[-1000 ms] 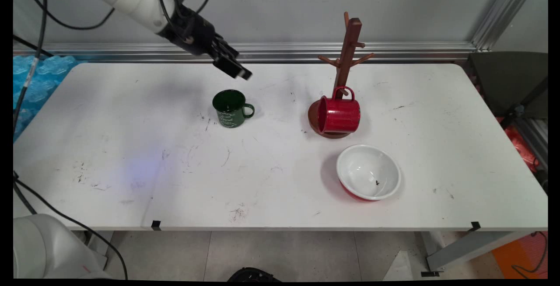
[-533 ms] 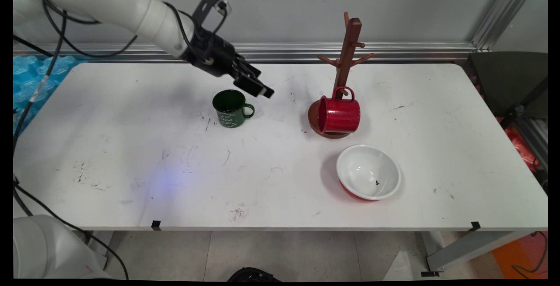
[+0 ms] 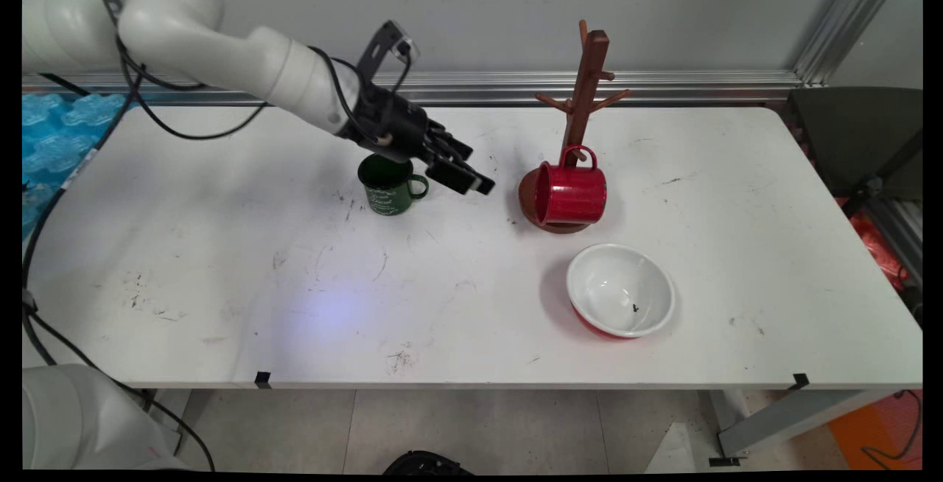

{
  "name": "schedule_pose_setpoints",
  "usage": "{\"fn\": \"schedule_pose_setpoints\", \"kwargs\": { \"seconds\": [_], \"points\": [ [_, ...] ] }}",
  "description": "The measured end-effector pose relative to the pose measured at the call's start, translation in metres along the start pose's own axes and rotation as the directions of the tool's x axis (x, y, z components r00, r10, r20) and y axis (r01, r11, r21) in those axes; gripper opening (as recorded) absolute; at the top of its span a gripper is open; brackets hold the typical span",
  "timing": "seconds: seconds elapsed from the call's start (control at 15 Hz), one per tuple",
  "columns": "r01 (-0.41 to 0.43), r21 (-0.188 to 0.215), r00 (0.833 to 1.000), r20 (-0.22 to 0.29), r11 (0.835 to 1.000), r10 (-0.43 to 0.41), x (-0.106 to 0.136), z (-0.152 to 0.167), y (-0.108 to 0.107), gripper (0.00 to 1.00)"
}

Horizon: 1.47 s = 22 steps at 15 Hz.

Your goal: Pick up the red mug from the rack

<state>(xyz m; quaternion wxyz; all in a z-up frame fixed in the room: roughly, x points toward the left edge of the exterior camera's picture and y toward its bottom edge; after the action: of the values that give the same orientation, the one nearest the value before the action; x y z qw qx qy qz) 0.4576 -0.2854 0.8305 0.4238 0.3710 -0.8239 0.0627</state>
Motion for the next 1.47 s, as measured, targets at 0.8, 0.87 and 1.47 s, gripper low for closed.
{"fn": "schedule_pose_setpoints", "kwargs": {
  "seconds": [0.8,0.87,1.47],
  "points": [
    [0.033,-0.054,0.997,-0.071,0.998,-0.037,-0.010,0.061,0.009,1.00],
    [0.035,-0.057,0.996,-0.075,0.998,-0.039,-0.011,0.066,0.010,1.00],
    [0.052,-0.059,0.993,-0.099,0.997,-0.057,-0.013,0.098,0.010,1.00]
  ]
}}
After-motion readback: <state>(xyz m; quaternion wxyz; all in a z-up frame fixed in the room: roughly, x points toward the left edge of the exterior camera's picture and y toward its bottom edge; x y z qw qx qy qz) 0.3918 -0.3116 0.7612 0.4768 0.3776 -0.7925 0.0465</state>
